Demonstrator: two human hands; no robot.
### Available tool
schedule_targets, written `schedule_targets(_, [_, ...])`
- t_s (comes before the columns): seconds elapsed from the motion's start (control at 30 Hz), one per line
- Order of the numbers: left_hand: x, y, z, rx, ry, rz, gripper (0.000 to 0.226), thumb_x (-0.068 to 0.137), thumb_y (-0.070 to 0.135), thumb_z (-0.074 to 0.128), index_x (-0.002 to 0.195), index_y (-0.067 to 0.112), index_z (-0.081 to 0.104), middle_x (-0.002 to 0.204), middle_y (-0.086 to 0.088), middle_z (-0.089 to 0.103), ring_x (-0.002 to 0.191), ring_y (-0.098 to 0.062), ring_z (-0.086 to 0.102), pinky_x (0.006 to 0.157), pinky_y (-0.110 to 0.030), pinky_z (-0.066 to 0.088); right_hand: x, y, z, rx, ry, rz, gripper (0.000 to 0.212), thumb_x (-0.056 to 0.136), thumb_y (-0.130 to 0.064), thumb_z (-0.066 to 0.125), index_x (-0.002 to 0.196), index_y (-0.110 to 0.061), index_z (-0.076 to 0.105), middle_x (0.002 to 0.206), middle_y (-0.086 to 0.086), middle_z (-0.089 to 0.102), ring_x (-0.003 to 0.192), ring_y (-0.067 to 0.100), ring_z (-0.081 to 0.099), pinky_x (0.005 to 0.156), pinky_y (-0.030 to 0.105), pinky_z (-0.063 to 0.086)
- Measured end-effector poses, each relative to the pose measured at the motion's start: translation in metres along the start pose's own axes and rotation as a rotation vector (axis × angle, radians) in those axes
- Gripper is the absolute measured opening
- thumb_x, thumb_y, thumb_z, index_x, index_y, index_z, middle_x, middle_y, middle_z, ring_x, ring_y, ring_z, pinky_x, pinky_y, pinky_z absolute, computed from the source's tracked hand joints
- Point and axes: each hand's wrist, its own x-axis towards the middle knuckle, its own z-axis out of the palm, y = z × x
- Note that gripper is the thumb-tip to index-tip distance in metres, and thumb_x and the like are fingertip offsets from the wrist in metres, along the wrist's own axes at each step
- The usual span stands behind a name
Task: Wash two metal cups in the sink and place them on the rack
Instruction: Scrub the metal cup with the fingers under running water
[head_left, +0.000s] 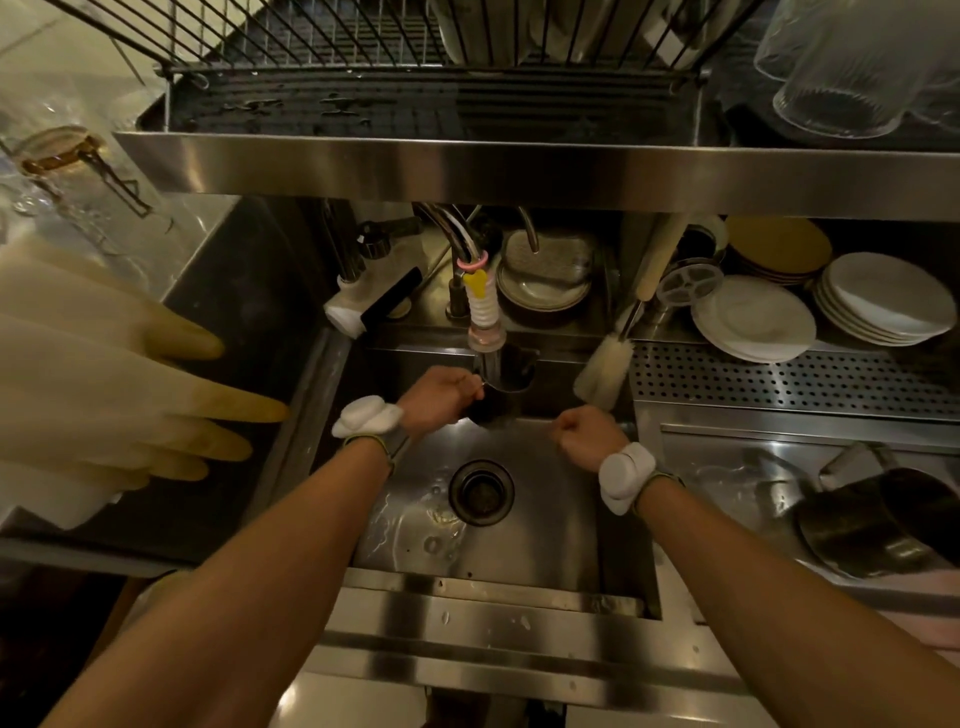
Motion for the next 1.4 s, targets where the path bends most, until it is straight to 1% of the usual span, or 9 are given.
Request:
schedule_targets(0.17, [-0.016,-0.020,-0.011,0.008,-0.001,-0.044,0.035,0.100,0.017,0.042,0.069,0.015,0.056,0.048,0.009,0.046,0.040,0.003,0.041,0.056,-0.021,0.034,0.002,-0.004,0.001,0.005,0.003,-0.018,0.023,0.092,-0.015,0.052,0.101,-0.007,0.071,0.101,0.012,0.069,0.096,0.026,0.064,0.089,0.037,0.050])
schedule_targets(0.33, [0.002,0.000,-0.011,-0.017,0.057,-0.009,0.035,0.100,0.016,0.042,0.067,0.015,0.056,0.058,-0.001,0.044,0.051,-0.008,0.041,0.056,-0.024,0.035,0.002,0.000,0.006,-0.020,-0.014,-0.012,0.021,0.091,-0.016,0.054,0.097,-0.008,0.072,0.089,0.005,0.067,0.089,0.020,0.062,0.081,0.027,0.046])
schedule_targets(0.5, [-0.005,-0.012,0.007,-0.028,-0.013,-0.027,0.034,0.100,0.018,0.043,0.068,0.016,0.057,0.056,0.002,0.046,0.050,-0.004,0.044,0.058,-0.023,0.037,0.006,0.005,0.002,-0.006,0.004,0.004,0.023,0.091,-0.016,0.054,0.096,-0.003,0.072,0.096,0.015,0.071,0.092,0.026,0.065,0.087,0.039,0.051])
schedule_targets(0.67, [-0.012,-0.028,-0.019,-0.011,0.060,-0.066,0.035,0.100,0.017,0.044,0.067,0.016,0.057,0.049,0.008,0.047,0.038,0.002,0.043,0.053,-0.020,0.035,0.007,0.001,0.006,0.026,-0.010,-0.006,0.027,0.093,-0.021,0.053,0.095,-0.001,0.071,0.093,0.019,0.070,0.089,0.030,0.066,0.088,0.044,0.053])
schedule_targets(0.77, [-0.002,-0.011,-0.020,-0.032,0.095,-0.040,0.035,0.100,0.018,0.044,0.067,0.016,0.057,0.047,0.008,0.047,0.039,0.002,0.042,0.054,-0.022,0.034,0.008,0.003,0.009,0.015,-0.015,-0.006,0.025,0.092,-0.018,0.053,0.092,-0.002,0.072,0.093,0.017,0.071,0.089,0.028,0.066,0.087,0.040,0.053])
schedule_targets(1.0, [-0.013,-0.011,-0.008,0.053,-0.018,-0.058,0.034,0.100,0.018,0.043,0.068,0.016,0.055,0.059,0.002,0.045,0.055,-0.008,0.042,0.056,-0.021,0.036,0.008,-0.003,-0.001,-0.016,-0.016,-0.023,0.021,0.090,-0.016,0.054,0.100,-0.007,0.071,0.100,0.013,0.070,0.091,0.022,0.063,0.085,0.034,0.049])
schedule_targets(1.17, [-0.001,-0.010,-0.022,0.069,0.065,-0.064,0.036,0.099,0.018,0.045,0.065,0.015,0.058,0.047,0.008,0.046,0.047,-0.007,0.041,0.055,-0.025,0.033,0.005,0.000,-0.001,-0.005,-0.007,-0.028,0.019,0.091,-0.016,0.056,0.096,-0.009,0.073,0.097,0.012,0.071,0.091,0.025,0.066,0.089,0.040,0.053])
schedule_targets(1.27, [0.006,0.009,-0.005,0.050,0.027,-0.033,0.035,0.099,0.015,0.046,0.065,0.015,0.057,0.044,0.009,0.048,0.044,-0.003,0.042,0.054,-0.024,0.033,0.003,0.002,-0.004,-0.028,0.011,-0.018,0.021,0.092,-0.017,0.054,0.100,-0.008,0.071,0.102,0.012,0.070,0.097,0.026,0.064,0.090,0.039,0.052])
schedule_targets(1.4, [-0.008,0.001,-0.004,0.092,-0.035,-0.043,0.034,0.100,0.019,0.044,0.068,0.016,0.056,0.061,0.000,0.049,0.056,-0.009,0.044,0.057,-0.022,0.037,0.006,-0.001,-0.008,-0.010,0.008,-0.013,0.022,0.092,-0.017,0.053,0.102,-0.008,0.071,0.101,0.010,0.069,0.095,0.025,0.063,0.088,0.038,0.051])
